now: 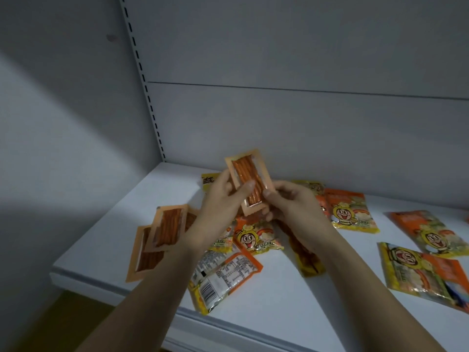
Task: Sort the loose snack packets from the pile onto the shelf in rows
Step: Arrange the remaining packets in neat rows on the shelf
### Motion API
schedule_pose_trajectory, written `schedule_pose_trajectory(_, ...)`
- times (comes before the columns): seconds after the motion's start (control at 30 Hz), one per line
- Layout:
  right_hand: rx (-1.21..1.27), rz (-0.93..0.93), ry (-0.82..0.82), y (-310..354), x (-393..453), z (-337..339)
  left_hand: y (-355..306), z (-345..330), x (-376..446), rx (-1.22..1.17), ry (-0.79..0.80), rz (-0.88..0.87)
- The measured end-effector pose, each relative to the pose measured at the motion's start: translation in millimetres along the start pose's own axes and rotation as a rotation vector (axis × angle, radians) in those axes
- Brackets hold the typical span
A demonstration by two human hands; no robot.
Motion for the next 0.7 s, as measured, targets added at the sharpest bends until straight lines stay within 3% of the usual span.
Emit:
schedule_pose_trajectory(0.07,-0.268,0.052,-0.035,1,3,5,4,6,-5,0.000,-0.041,-0.003)
schedule_pose_trajectory(0.17,-0.917,0.150,-0.237,6,8,32,17,16,-11,0.057,-0.065,0.017)
schedule_pose_trajectory(0.27,-1.107,0.027,-0.189,-5,9,42,24,14,-10,0.097,-0.026,0.033)
schedule_pose_trajectory(0.4,-1.097,-0.068,-0.170,-11,8,39,27,11,-11,0.108,-0.023,0.016)
schedule_pose_trajectory(0.57,-0.923,-0.056,-0.313,-6,5,46,32,16,-8,-0.058,0.010,0.002)
schedule_pose_trajectory(0.63,-0.739,-0.032,-0.350,1,2,47,27,17,-12,-0.100,0.008,-0.029)
schedule_pose_trajectory(0.7,-0.414,-0.028,-0.364,7,-1,42,26,18,-10,0.005,-0.016,-0.072)
Point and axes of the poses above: each hand's wrist, its own x-axis towards the middle knuckle, its own z-axis out of the back of the hand, y = z × x, the point moved 4 cm from there along x, towards the middle knuckle, and after that the axes turned 5 degrees about z, right-handed, at the moved point
